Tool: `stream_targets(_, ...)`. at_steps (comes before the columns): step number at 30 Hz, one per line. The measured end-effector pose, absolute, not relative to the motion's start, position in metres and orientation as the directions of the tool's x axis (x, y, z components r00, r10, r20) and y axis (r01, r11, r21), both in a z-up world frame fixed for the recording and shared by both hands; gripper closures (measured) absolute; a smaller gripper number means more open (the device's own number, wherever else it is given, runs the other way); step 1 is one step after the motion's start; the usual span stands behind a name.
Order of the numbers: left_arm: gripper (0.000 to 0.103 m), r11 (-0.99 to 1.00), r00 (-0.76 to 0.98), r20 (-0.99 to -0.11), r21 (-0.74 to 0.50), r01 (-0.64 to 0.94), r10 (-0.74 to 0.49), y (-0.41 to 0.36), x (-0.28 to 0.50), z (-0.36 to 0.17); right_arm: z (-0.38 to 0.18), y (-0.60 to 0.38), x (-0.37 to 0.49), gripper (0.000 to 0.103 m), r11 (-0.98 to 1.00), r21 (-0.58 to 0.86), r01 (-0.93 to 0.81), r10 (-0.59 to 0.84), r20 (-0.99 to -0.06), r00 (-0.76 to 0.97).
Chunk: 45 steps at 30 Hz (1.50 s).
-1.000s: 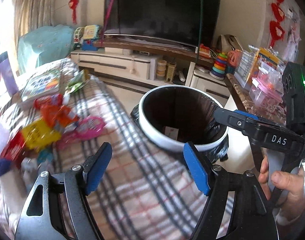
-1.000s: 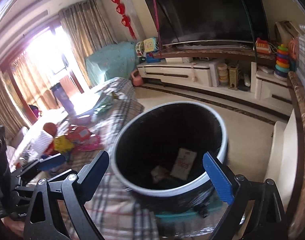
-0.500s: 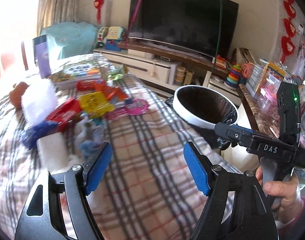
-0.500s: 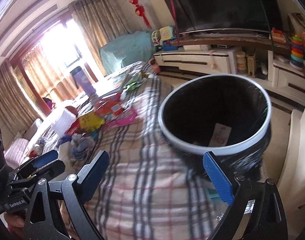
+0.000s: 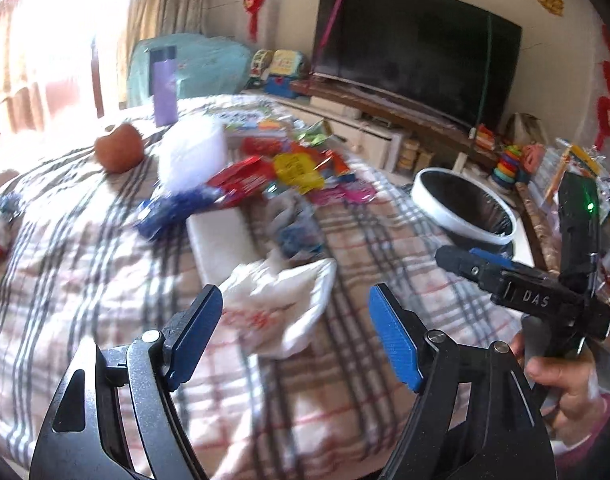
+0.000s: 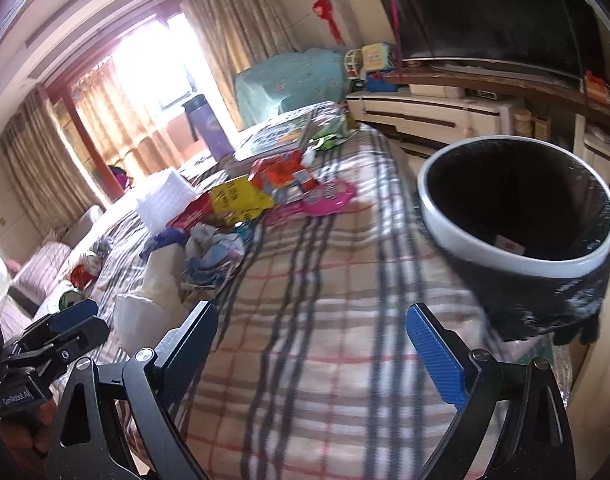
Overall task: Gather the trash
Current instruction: 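Move left tool to the white tissue while right tool approaches crumpled paper, then grasp the white tissue with left tool while right tool grasps crumpled blue-white paper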
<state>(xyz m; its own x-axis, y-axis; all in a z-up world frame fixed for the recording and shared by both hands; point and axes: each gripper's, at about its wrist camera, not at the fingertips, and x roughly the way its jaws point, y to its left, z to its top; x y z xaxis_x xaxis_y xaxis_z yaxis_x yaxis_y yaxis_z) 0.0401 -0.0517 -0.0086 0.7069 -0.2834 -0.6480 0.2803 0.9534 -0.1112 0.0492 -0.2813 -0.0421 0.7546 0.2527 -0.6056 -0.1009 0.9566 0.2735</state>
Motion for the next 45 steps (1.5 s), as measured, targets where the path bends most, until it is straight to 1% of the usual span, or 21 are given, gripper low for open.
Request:
stream_targets(5, 0.025, 0.957, 0.677, -0.682, -0.133, 0.257, -0.276, -0.04, 0.044, -0.026, -0.046, -0.266, 0.057, 0.007, 0.955, 0.263, -0.136, 0.272, -0.597, 0.755)
stream_targets(10, 0.026, 0.961, 0.647, -0.717, -0.13, 0.244, -0.261, -0.039, 0.054, -0.043, -0.05, -0.254, 0.072, 0.007, 0.951, 0.268, -0.154, 0.292, -0.622, 0.726)
stream_targets(11, 0.03, 0.962, 0.643, -0.721, -0.132, 0.24, -0.259, -0.039, 0.056, -0.046, -0.051, -0.251, 0.077, 0.007, 0.948, 0.278, -0.157, 0.304, -0.636, 0.709)
stream_targets(12, 0.04, 0.961, 0.639, -0.723, -0.136, 0.24, -0.262, -0.038, 0.059, -0.048, -0.052, -0.25, 0.079, 0.007, 0.946, 0.283, -0.158, 0.308, -0.64, 0.704)
stream_targets(13, 0.045, 0.958, 0.631, -0.726, -0.147, 0.246, -0.274, -0.037, 0.061, -0.05, -0.053, -0.247, 0.082, 0.007, 0.945, 0.288, -0.159, 0.313, -0.644, 0.698)
stream_targets(15, 0.06, 0.949, 0.619, -0.723, -0.18, 0.258, -0.305, -0.034, 0.065, -0.051, -0.055, -0.241, 0.087, 0.008, 0.941, 0.292, -0.172, 0.327, -0.648, 0.688)
stream_targets(16, 0.063, 0.947, 0.617, -0.722, -0.186, 0.263, -0.313, -0.033, 0.067, -0.051, -0.056, -0.237, 0.09, 0.009, 0.94, 0.291, -0.177, 0.33, -0.65, 0.685)
stream_targets(17, 0.07, 0.945, 0.616, -0.72, -0.189, 0.268, -0.318, -0.033, 0.068, -0.05, -0.057, -0.233, 0.092, 0.012, 0.939, 0.29, -0.185, 0.335, -0.654, 0.678)
stream_targets(18, 0.07, 0.944, 0.618, -0.717, -0.192, 0.268, -0.322, -0.031, 0.07, -0.049, -0.058, -0.227, 0.097, 0.018, 0.935, 0.293, -0.2, 0.349, -0.659, 0.666)
stream_targets(21, 0.074, 0.945, 0.629, -0.708, -0.198, 0.262, -0.323, -0.024, 0.073, -0.046, -0.062, -0.215, 0.107, 0.027, 0.929, 0.296, -0.224, 0.369, -0.669, 0.645)
stream_targets(26, 0.074, 0.941, 0.635, -0.697, -0.208, 0.265, -0.333, -0.018, 0.073, -0.043, -0.072, -0.198, 0.129, 0.035, 0.915, 0.322, -0.242, 0.402, -0.692, 0.6)
stream_targets(27, 0.074, 0.941, 0.633, -0.698, -0.207, 0.268, -0.334, -0.019, 0.073, -0.044, -0.073, -0.196, 0.131, 0.045, 0.914, 0.323, -0.244, 0.405, -0.694, 0.595)
stream_targets(28, 0.074, 0.941, 0.631, -0.701, -0.205, 0.269, -0.333, -0.02, 0.073, -0.045, -0.074, -0.193, 0.133, 0.051, 0.913, 0.321, -0.251, 0.408, -0.699, 0.588)
stream_targets(29, 0.074, 0.941, 0.627, -0.705, -0.203, 0.271, -0.333, -0.021, 0.073, -0.046, -0.075, -0.19, 0.135, 0.06, 0.905, 0.332, -0.267, 0.426, -0.698, 0.575)
stream_targets(30, 0.074, 0.941, 0.625, -0.707, -0.203, 0.271, -0.332, -0.022, 0.073, -0.047, -0.074, -0.189, 0.135, 0.073, 0.896, 0.345, -0.28, 0.444, -0.695, 0.566)
stream_targets(31, 0.075, 0.941, 0.622, -0.709, -0.203, 0.271, -0.332, -0.023, 0.073, -0.048, -0.074, -0.189, 0.134, 0.075, 0.892, 0.348, -0.288, 0.452, -0.692, 0.563)
stream_targets(33, 0.075, 0.939, 0.622, -0.707, -0.204, 0.277, -0.337, -0.025, 0.074, -0.047, -0.07, -0.191, 0.129, 0.084, 0.9, 0.326, -0.291, 0.437, -0.689, 0.578)
stream_targets(35, 0.075, 0.936, 0.621, -0.704, -0.204, 0.287, -0.344, -0.029, 0.074, -0.044, -0.067, -0.2, 0.122, 0.086, 0.905, 0.323, -0.276, 0.425, -0.685, 0.591)
stream_targets(36, 0.075, 0.933, 0.621, -0.701, -0.206, 0.295, -0.351, -0.032, 0.074, -0.043, -0.064, -0.206, 0.119, 0.098, 0.908, 0.321, -0.268, 0.418, -0.682, 0.601)
stream_targets(40, 0.075, 0.919, 0.616, -0.691, -0.206, 0.336, -0.38, -0.049, 0.073, -0.037, -0.055, -0.232, 0.107, 0.103, 0.922, 0.313, -0.226, 0.383, -0.667, 0.639)
stream_targets(45, 0.075, 0.909, 0.601, -0.693, -0.207, 0.362, -0.397, -0.066, 0.077, -0.036, -0.047, -0.258, 0.095, 0.103, 0.929, 0.32, -0.189, 0.36, -0.651, 0.668)
